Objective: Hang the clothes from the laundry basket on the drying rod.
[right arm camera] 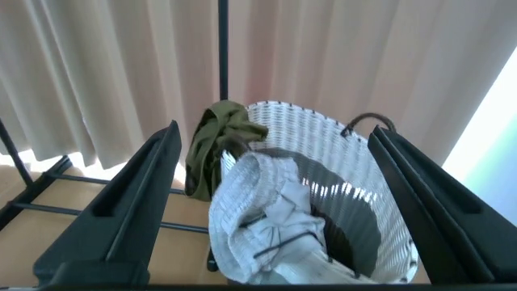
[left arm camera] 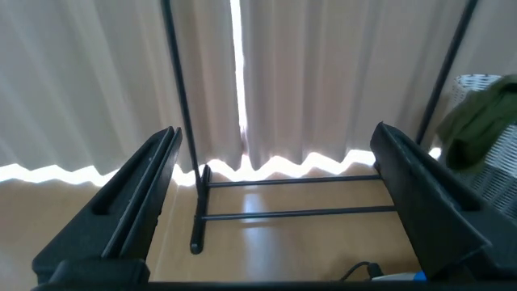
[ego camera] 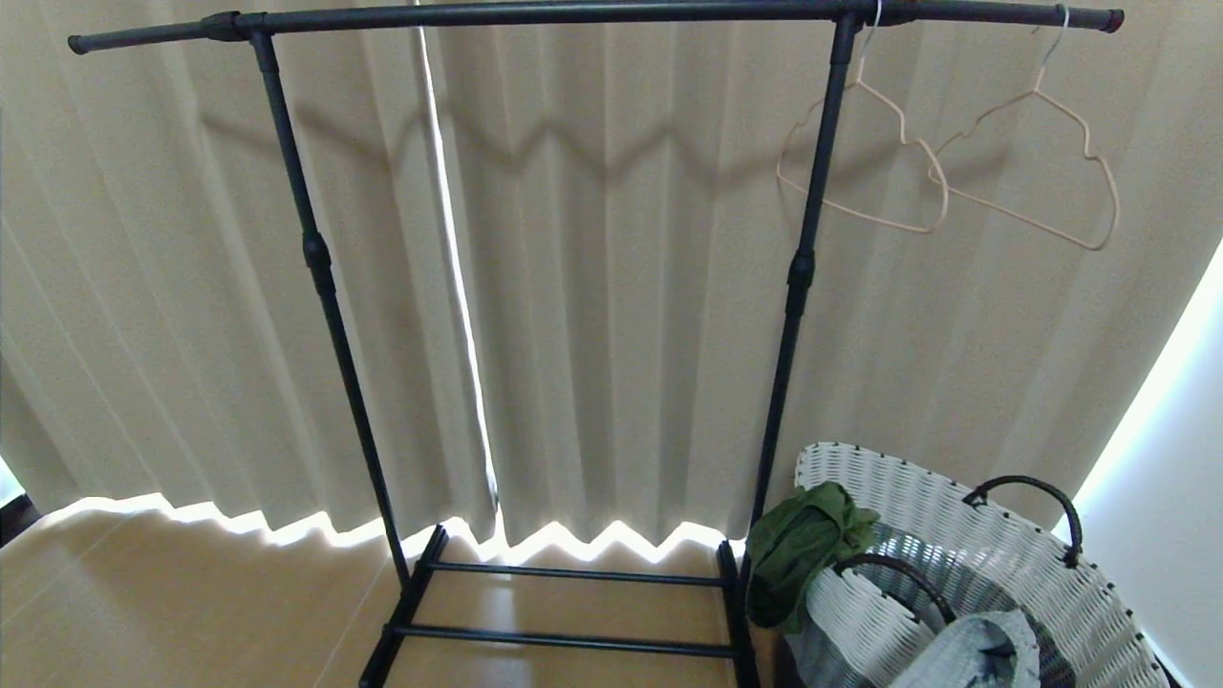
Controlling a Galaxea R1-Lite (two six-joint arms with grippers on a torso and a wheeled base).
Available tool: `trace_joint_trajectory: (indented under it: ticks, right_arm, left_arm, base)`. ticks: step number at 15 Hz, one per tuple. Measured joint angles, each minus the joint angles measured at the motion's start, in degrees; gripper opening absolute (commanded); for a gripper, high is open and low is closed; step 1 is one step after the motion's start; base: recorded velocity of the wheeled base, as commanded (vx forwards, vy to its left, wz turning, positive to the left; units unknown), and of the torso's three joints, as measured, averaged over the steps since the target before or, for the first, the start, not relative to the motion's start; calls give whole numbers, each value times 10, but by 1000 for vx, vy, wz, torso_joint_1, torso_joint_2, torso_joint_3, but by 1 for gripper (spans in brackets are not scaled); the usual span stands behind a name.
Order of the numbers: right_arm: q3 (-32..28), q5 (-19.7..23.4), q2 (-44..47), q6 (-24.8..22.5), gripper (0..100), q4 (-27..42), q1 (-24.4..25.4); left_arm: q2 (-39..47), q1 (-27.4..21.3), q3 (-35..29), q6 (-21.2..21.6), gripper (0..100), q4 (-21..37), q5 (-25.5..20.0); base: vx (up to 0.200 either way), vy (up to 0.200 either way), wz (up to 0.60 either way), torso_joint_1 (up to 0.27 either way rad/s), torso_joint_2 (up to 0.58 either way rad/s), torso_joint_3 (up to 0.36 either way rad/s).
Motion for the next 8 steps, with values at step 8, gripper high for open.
trace_joint_trajectory:
  ticks: [8]
  right_arm:
    - [0,-1,0,-2,100,1,0]
  left_arm:
    - [0,0,0,5,100,-1,-3]
  base:
    - [175,0,0,-1,3,1]
